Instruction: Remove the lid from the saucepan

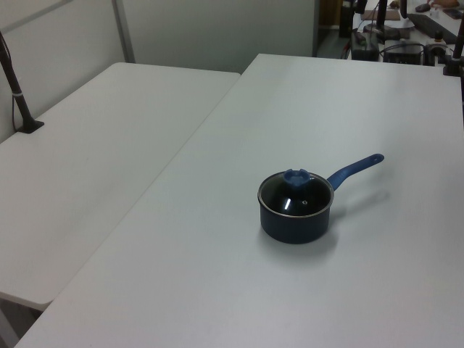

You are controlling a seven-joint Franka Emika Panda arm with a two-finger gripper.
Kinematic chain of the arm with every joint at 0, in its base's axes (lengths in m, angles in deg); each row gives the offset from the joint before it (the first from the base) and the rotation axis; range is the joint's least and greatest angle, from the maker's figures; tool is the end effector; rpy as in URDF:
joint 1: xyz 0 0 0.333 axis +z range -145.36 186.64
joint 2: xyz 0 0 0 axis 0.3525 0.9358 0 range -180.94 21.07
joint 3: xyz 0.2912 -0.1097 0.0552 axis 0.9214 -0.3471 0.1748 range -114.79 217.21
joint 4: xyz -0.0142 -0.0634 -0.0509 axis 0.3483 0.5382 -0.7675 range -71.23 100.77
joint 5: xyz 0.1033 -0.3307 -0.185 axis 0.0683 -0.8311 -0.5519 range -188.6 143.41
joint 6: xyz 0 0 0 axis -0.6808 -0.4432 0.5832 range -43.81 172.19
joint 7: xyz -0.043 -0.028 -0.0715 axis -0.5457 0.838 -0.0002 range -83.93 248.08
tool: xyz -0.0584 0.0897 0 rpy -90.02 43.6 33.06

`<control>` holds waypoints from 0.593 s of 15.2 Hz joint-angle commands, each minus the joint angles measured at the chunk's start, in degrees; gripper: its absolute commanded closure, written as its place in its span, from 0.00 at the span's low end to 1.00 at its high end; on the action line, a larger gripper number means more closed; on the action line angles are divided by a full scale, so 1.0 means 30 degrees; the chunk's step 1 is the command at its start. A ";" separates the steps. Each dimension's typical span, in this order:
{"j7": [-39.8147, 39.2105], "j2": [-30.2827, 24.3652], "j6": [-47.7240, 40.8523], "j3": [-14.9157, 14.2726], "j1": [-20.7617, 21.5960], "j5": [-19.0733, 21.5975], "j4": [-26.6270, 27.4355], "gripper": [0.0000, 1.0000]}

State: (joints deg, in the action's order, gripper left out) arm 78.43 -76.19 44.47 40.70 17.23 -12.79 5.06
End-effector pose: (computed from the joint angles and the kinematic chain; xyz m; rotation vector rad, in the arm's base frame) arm 0.5586 -0.1147 0.6650 -2.9809 0.2473 -0.1215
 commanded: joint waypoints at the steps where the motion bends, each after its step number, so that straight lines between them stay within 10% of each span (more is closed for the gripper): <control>1: 0.0103 -0.0398 -0.0530 -0.0069 0.0110 0.0071 0.0219 0.00; 9: -0.0188 -0.0398 -0.0501 -0.0099 0.0081 0.0071 0.0219 0.00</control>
State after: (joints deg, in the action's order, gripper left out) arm 78.43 -76.19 44.45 40.70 17.24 -12.79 5.06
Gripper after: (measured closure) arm 0.000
